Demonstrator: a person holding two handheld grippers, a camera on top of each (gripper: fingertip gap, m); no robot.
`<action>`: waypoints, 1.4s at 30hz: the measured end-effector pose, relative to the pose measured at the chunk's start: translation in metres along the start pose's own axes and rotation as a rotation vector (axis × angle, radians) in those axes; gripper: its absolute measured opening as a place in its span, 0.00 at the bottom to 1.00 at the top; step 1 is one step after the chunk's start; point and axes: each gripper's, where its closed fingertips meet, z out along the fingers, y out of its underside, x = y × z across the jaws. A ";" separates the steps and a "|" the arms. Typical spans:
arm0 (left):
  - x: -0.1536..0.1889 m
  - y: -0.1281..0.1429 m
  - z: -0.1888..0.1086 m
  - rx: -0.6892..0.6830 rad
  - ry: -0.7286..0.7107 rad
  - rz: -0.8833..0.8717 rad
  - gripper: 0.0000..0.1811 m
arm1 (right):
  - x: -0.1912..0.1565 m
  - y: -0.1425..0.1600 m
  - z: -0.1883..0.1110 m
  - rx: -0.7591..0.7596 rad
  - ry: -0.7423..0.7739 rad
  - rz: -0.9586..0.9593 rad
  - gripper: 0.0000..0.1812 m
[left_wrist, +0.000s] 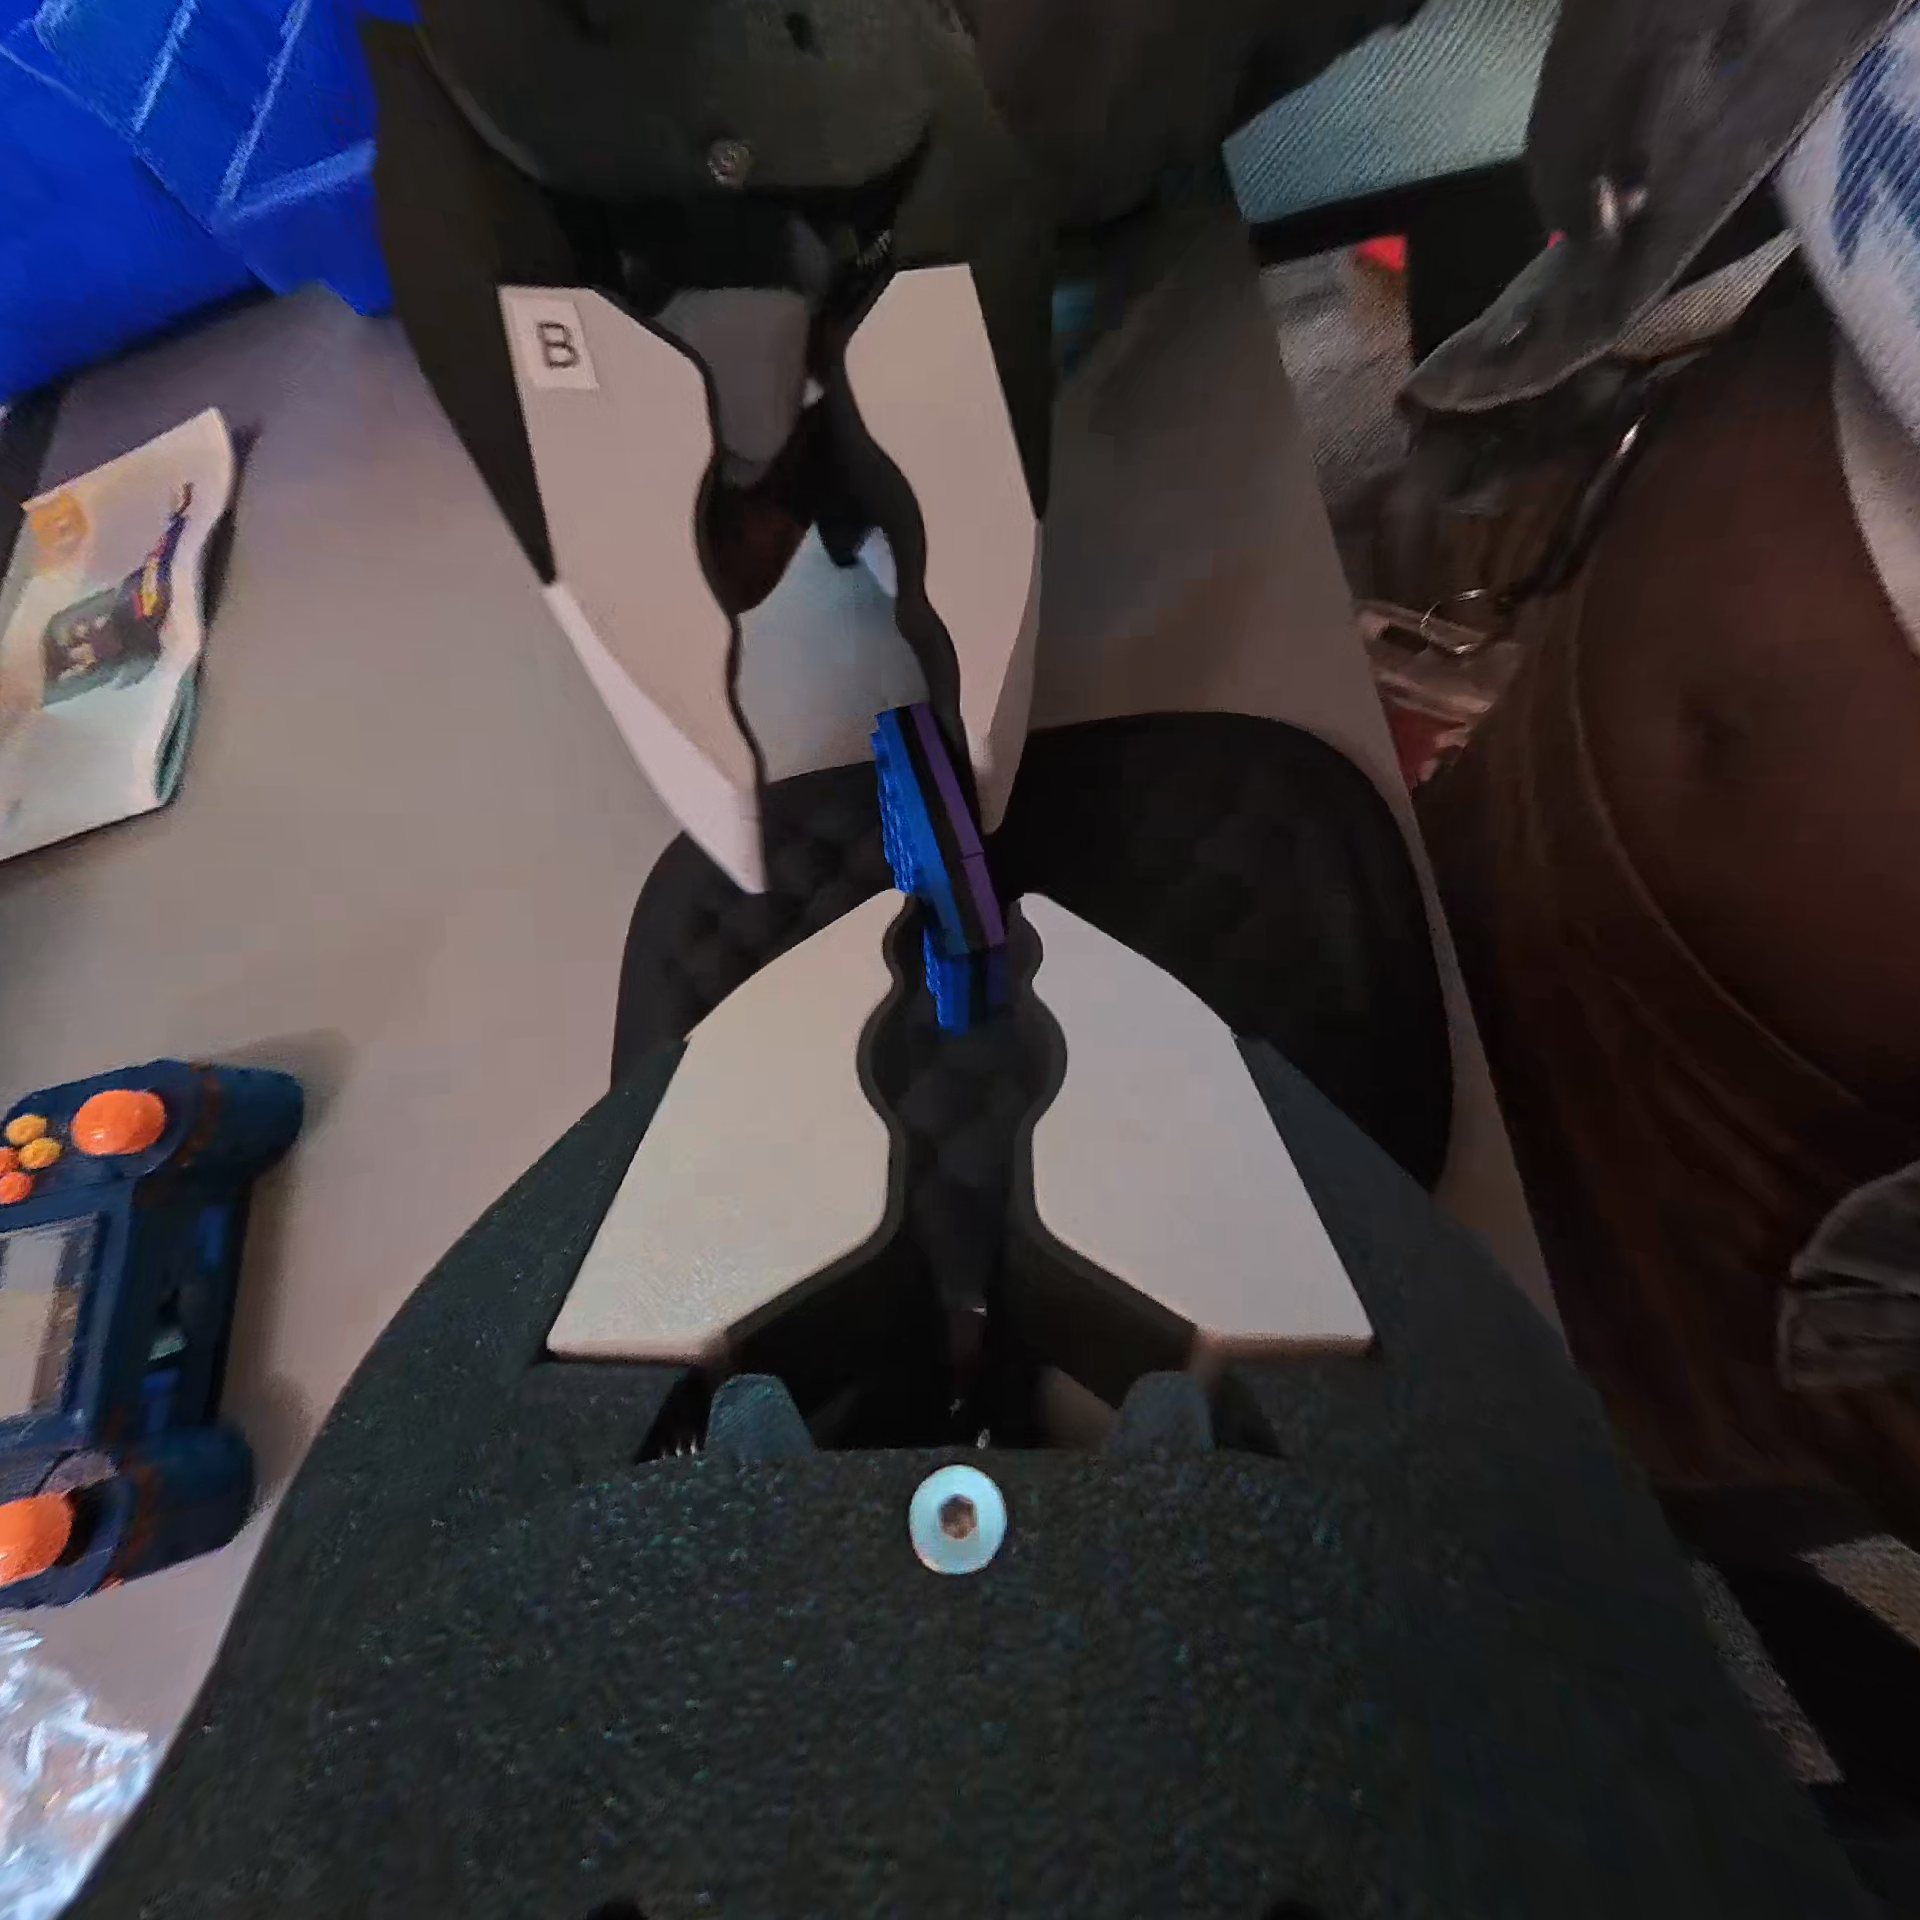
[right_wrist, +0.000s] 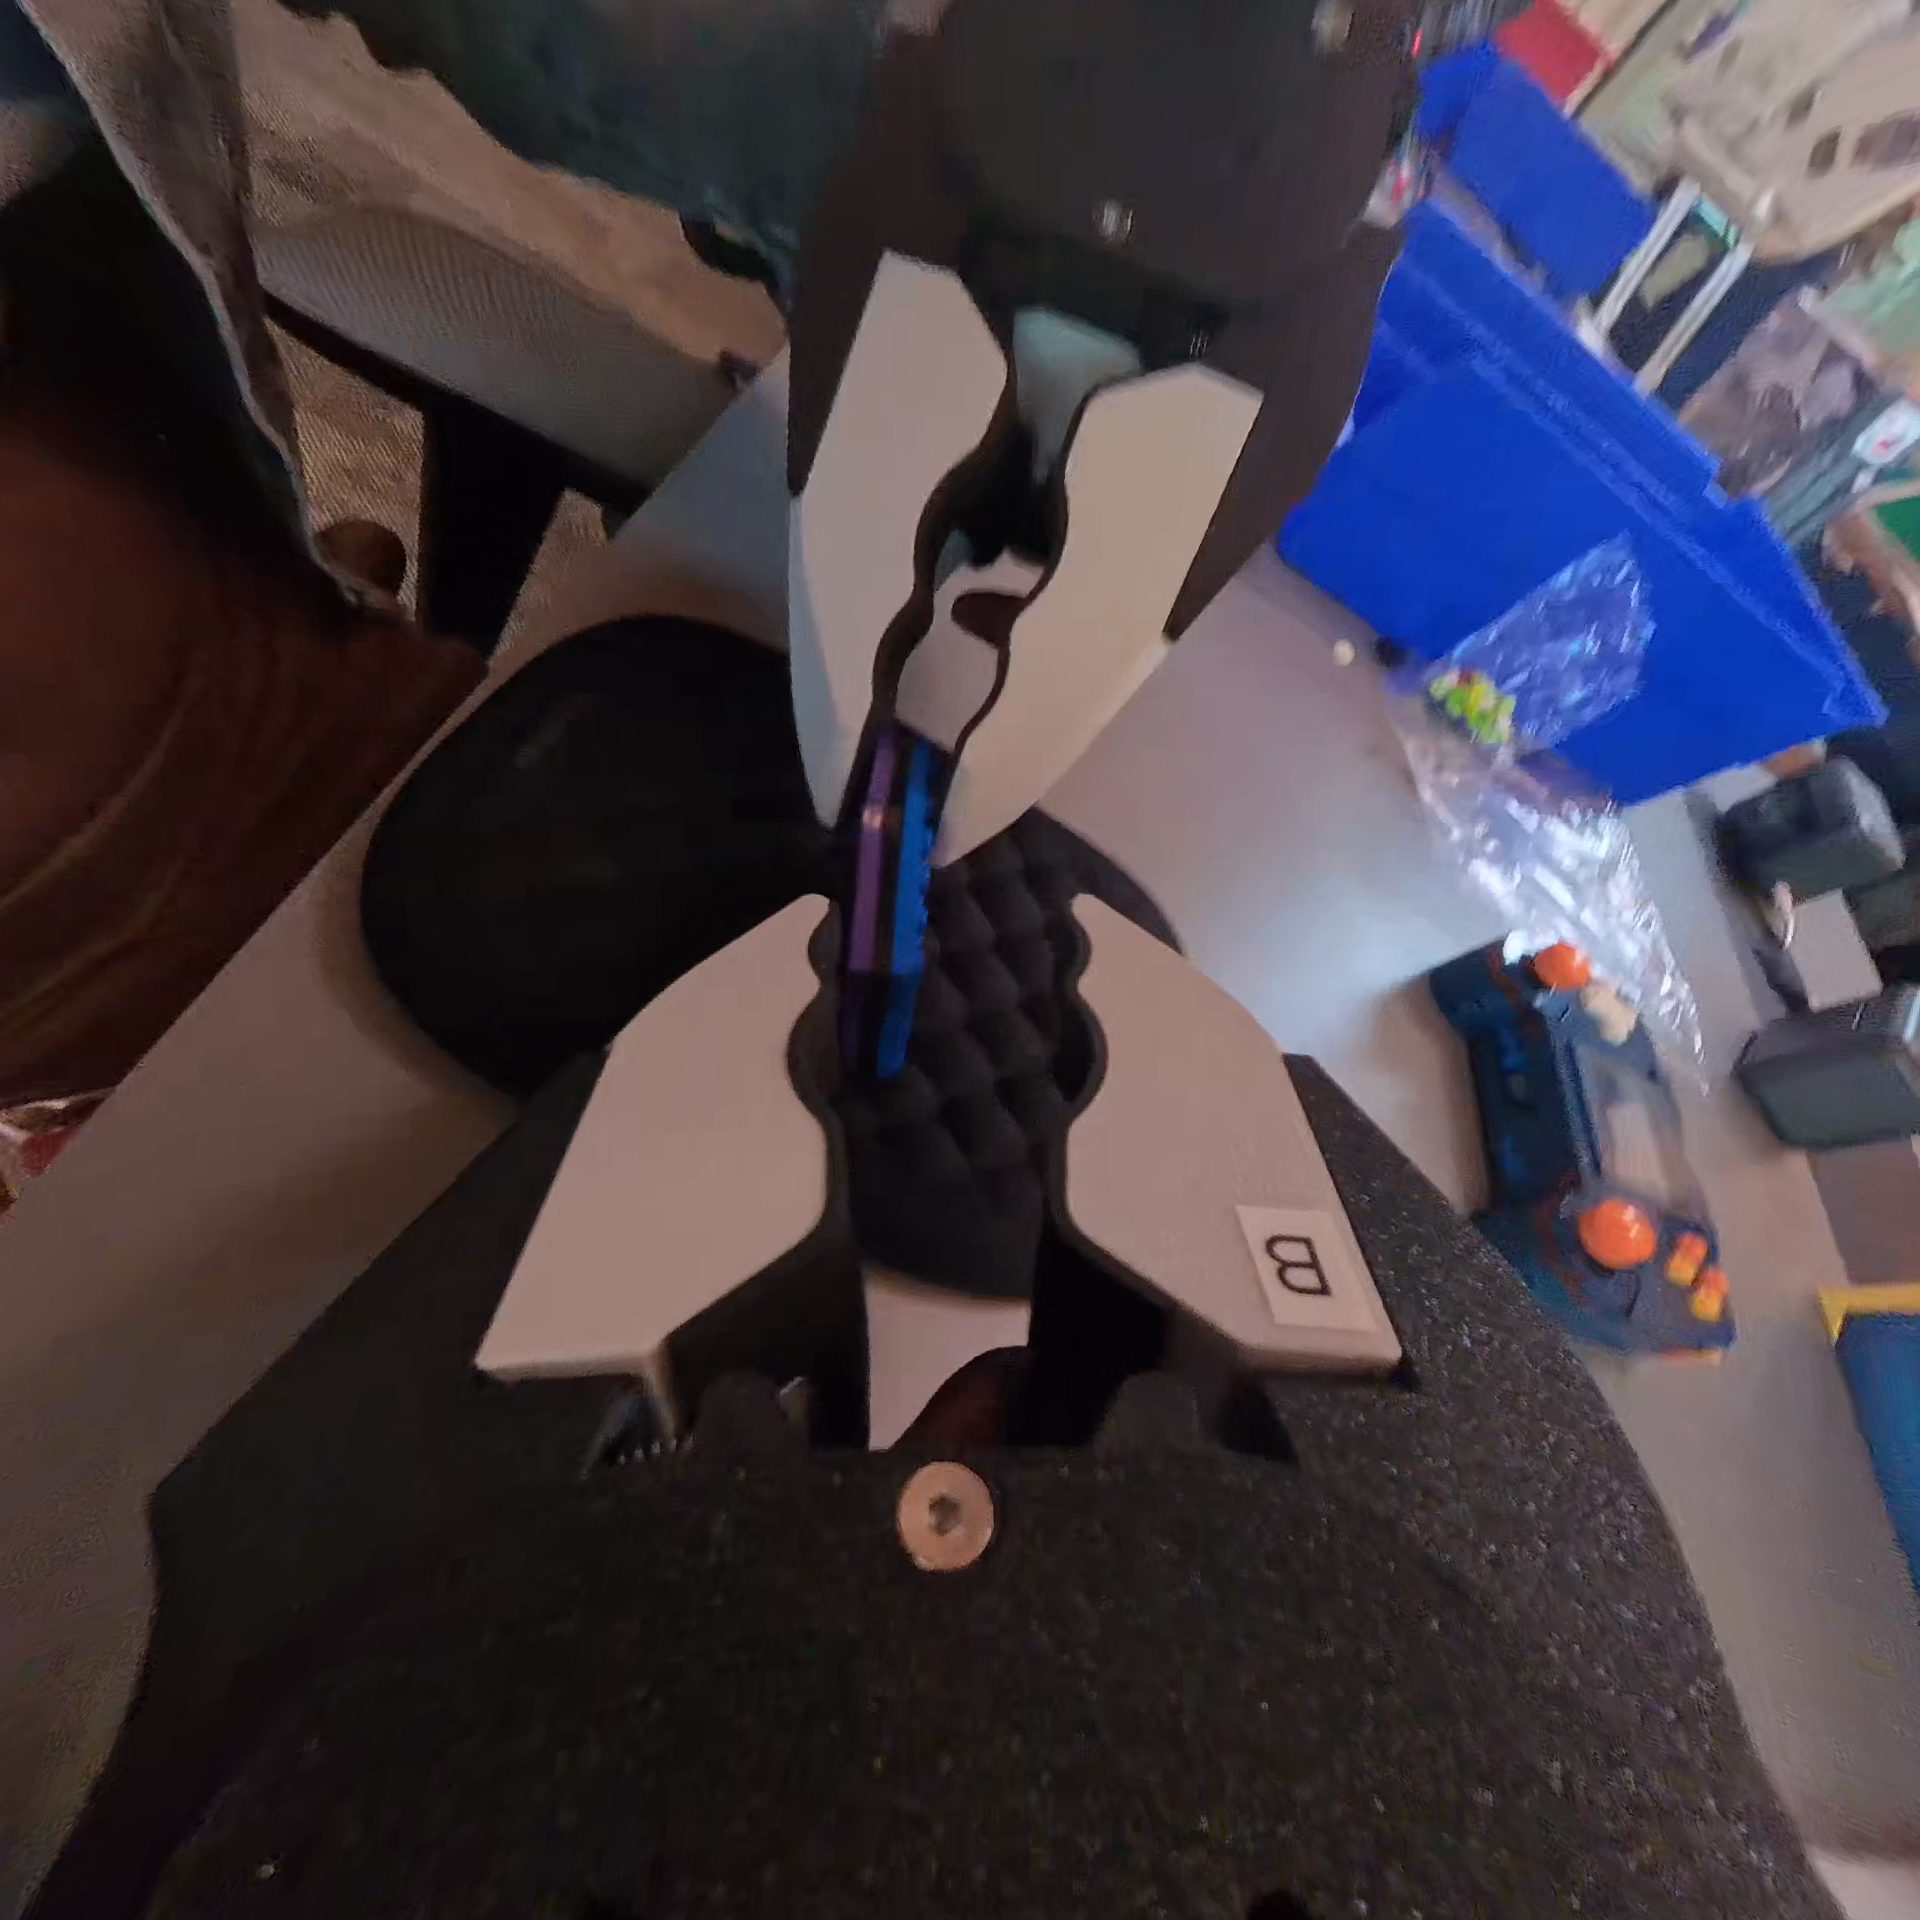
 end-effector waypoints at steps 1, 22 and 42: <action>0.001 0.000 0.000 -0.019 -0.014 0.007 0.08 | -0.005 0.008 0.000 -0.061 0.007 0.010 0.21; 0.005 -0.001 0.000 0.183 0.021 -0.037 0.09 | -0.017 0.012 0.020 0.002 -0.041 -0.058 0.08; -0.016 0.009 0.008 0.036 -0.211 0.037 0.08 | 0.001 0.025 0.018 -0.127 -0.145 -0.115 0.07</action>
